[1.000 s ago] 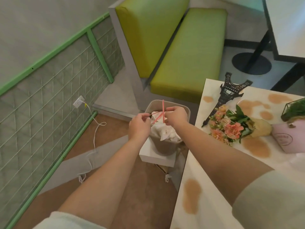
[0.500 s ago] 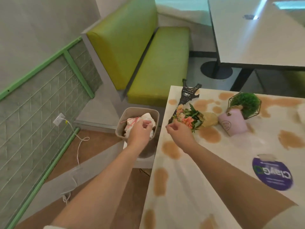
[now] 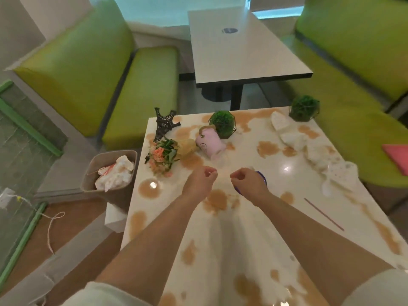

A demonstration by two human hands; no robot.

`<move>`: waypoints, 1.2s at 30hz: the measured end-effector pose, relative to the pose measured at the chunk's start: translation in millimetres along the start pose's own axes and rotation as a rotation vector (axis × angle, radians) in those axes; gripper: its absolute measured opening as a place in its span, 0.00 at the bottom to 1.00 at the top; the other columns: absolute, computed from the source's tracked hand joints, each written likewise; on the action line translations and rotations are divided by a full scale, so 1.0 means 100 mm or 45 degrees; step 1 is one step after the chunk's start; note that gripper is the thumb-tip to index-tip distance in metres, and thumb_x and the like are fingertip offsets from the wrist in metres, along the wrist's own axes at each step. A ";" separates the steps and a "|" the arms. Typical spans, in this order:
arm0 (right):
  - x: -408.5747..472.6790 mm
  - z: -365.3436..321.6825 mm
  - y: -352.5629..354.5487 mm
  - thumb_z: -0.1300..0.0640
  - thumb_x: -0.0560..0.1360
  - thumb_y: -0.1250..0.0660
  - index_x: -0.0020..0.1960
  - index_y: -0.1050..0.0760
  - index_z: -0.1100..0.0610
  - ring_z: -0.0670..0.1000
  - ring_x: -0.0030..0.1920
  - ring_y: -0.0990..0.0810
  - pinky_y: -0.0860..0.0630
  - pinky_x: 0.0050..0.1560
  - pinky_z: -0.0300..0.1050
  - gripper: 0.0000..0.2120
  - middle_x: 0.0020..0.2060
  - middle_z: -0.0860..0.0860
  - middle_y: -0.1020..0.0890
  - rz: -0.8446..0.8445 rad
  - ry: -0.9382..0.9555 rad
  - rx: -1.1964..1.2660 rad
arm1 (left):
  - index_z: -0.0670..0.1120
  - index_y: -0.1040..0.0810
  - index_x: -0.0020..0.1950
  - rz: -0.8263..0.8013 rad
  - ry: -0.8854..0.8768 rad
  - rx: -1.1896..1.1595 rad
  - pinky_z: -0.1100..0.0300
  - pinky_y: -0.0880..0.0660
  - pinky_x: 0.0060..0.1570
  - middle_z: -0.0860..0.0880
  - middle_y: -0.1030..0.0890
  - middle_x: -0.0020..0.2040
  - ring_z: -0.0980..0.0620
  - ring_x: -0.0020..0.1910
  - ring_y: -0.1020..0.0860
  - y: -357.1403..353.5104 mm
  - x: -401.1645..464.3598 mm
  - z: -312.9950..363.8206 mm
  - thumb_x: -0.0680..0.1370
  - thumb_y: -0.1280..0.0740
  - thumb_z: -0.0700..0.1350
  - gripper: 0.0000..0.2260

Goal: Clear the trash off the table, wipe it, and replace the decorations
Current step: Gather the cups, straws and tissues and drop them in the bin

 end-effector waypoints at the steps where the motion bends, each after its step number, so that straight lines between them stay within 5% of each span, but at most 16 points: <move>1: -0.03 0.12 0.12 0.57 0.76 0.34 0.48 0.23 0.49 0.53 0.46 0.20 0.22 0.44 0.46 0.03 0.46 0.49 0.19 0.014 -0.018 -0.033 | 0.50 0.21 0.60 -0.013 -0.014 0.015 0.56 0.25 0.54 0.51 0.20 0.56 0.51 0.55 0.22 -0.14 -0.02 0.09 0.80 0.37 0.52 0.12; 4: -0.11 0.48 0.43 0.56 0.76 0.34 0.46 0.24 0.50 0.53 0.45 0.19 0.22 0.42 0.47 0.02 0.47 0.51 0.18 0.075 -0.063 -0.123 | 0.49 0.21 0.59 -0.049 -0.037 0.031 0.55 0.24 0.53 0.50 0.19 0.56 0.50 0.54 0.22 -0.49 -0.06 0.31 0.81 0.37 0.51 0.11; 10: -0.35 1.35 1.08 0.46 0.75 0.32 0.45 0.23 0.51 0.53 0.31 0.21 0.30 0.23 0.40 0.09 0.38 0.48 0.20 0.099 -0.285 -0.166 | 0.49 0.21 0.56 -0.176 -0.080 -0.005 0.58 0.29 0.50 0.50 0.21 0.50 0.50 0.49 0.24 -1.30 -0.21 0.66 0.82 0.39 0.49 0.09; 13: -0.40 1.75 1.36 0.46 0.77 0.34 0.45 0.21 0.53 0.54 0.29 0.21 0.28 0.25 0.42 0.11 0.35 0.49 0.21 0.112 -0.381 -0.254 | 0.49 0.20 0.57 -0.220 -0.048 -0.061 0.61 0.30 0.50 0.52 0.20 0.51 0.53 0.50 0.23 -1.69 -0.27 0.73 0.81 0.37 0.48 0.09; 16: -0.39 2.07 1.52 0.52 0.80 0.39 0.52 0.19 0.52 0.51 0.29 0.23 0.30 0.26 0.40 0.10 0.41 0.49 0.18 0.119 -0.396 -0.425 | 0.48 0.21 0.60 -0.261 -0.035 -0.023 0.60 0.28 0.51 0.52 0.19 0.53 0.54 0.51 0.23 -2.00 -0.33 0.74 0.81 0.37 0.49 0.11; 24: -0.45 2.45 1.64 0.55 0.76 0.37 0.49 0.21 0.52 0.53 0.43 0.18 0.26 0.37 0.41 0.07 0.45 0.49 0.19 0.052 -0.440 -0.674 | 0.51 0.22 0.59 -0.348 0.039 0.048 0.60 0.26 0.52 0.52 0.21 0.52 0.52 0.50 0.22 -2.46 -0.47 0.75 0.80 0.37 0.49 0.10; 31: -0.43 2.60 1.61 0.53 0.69 0.33 0.29 0.28 0.54 0.51 0.25 0.27 0.34 0.28 0.37 0.11 0.25 0.47 0.25 0.050 -0.507 -0.532 | 0.54 0.22 0.56 -0.383 0.104 0.082 0.54 0.23 0.54 0.53 0.20 0.51 0.51 0.51 0.20 -2.65 -0.53 0.74 0.79 0.38 0.51 0.08; 36: -0.33 2.53 1.58 0.51 0.69 0.33 0.38 0.22 0.55 0.52 0.38 0.21 0.29 0.32 0.40 0.08 0.36 0.50 0.20 -0.037 -0.404 -0.705 | 0.52 0.22 0.57 -0.340 0.127 0.209 0.57 0.25 0.54 0.54 0.20 0.51 0.51 0.52 0.21 -2.69 -0.51 0.81 0.81 0.40 0.53 0.11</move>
Point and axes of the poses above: each hand's wrist, its own x-axis towards the middle knuckle, its own y-axis out of the back of the hand, z = x × y, the point moved 5 cm from there along x, towards the middle knuckle
